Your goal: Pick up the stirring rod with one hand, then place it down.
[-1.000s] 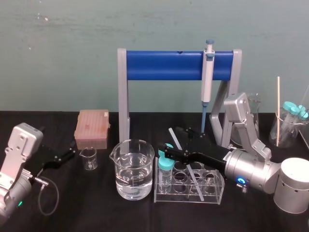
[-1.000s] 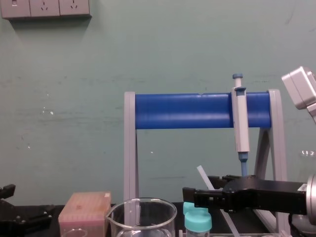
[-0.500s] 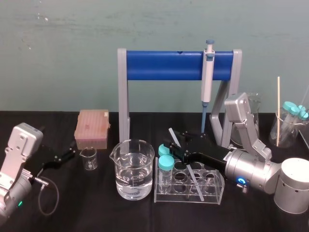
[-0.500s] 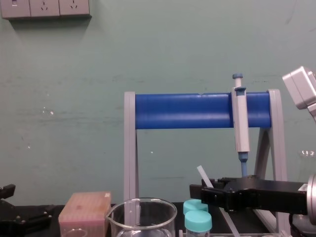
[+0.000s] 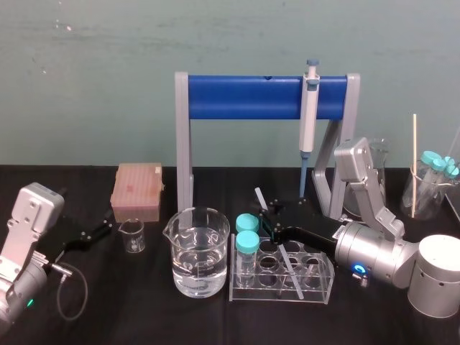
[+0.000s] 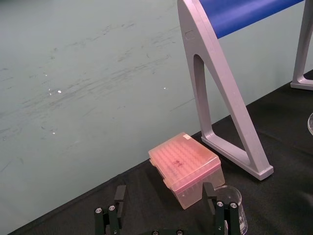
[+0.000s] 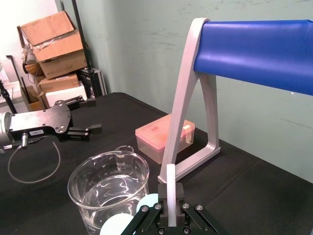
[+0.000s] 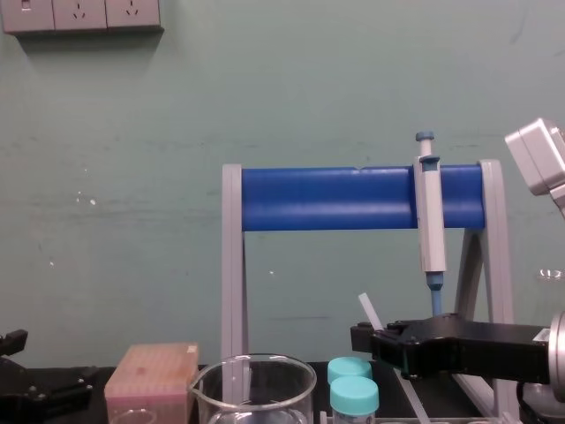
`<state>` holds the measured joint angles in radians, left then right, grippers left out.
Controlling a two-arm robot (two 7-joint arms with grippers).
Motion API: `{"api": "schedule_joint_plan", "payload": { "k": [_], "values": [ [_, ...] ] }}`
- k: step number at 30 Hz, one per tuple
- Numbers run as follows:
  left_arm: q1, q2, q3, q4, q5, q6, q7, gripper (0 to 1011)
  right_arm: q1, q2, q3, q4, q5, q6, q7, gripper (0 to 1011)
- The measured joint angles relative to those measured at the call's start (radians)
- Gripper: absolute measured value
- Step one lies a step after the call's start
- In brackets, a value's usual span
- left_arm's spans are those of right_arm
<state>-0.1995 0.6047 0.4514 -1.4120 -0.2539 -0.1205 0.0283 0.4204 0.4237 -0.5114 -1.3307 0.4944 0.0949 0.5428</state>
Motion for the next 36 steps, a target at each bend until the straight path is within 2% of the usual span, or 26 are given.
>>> {"api": "schedule_joint_plan", "payload": {
  "k": [6,9,12,13,16,17,26,29,36],
  "values": [
    [0.000,0.000,0.000,0.000,0.000,0.000,0.000,1000,-0.006,-0.004,0.008,-0.001,0.004,-0.018,0.000,69],
    [0.000,0.000,0.000,0.000,0.000,0.000,0.000,1000,-0.018,-0.009,0.019,-0.005,0.003,-0.061,-0.006,69],
    [0.000,0.000,0.000,0.000,0.000,0.000,0.000,1000,-0.045,-0.014,0.038,-0.019,-0.016,-0.145,-0.019,70],
    [0.000,0.000,0.000,0.000,0.000,0.000,0.000,1000,-0.045,-0.014,0.038,-0.019,-0.016,-0.145,-0.019,69],
    [0.000,0.000,0.000,0.000,0.000,0.000,0.000,1000,-0.081,-0.015,0.062,-0.044,-0.029,-0.213,-0.027,69],
    [0.000,0.000,0.000,0.000,0.000,0.000,0.000,1000,-0.081,-0.015,0.062,-0.044,-0.029,-0.213,-0.027,69],
    [0.000,0.000,0.000,0.000,0.000,0.000,0.000,1000,-0.180,-0.002,0.138,-0.154,-0.024,-0.308,-0.046,69],
    [0.000,0.000,0.000,0.000,0.000,0.000,0.000,1000,-0.190,-0.004,0.162,-0.178,-0.022,-0.327,-0.055,69],
    [0.000,0.000,0.000,0.000,0.000,0.000,0.000,1000,-0.186,-0.029,0.248,-0.236,0.003,-0.390,-0.076,69]
  ]
}}
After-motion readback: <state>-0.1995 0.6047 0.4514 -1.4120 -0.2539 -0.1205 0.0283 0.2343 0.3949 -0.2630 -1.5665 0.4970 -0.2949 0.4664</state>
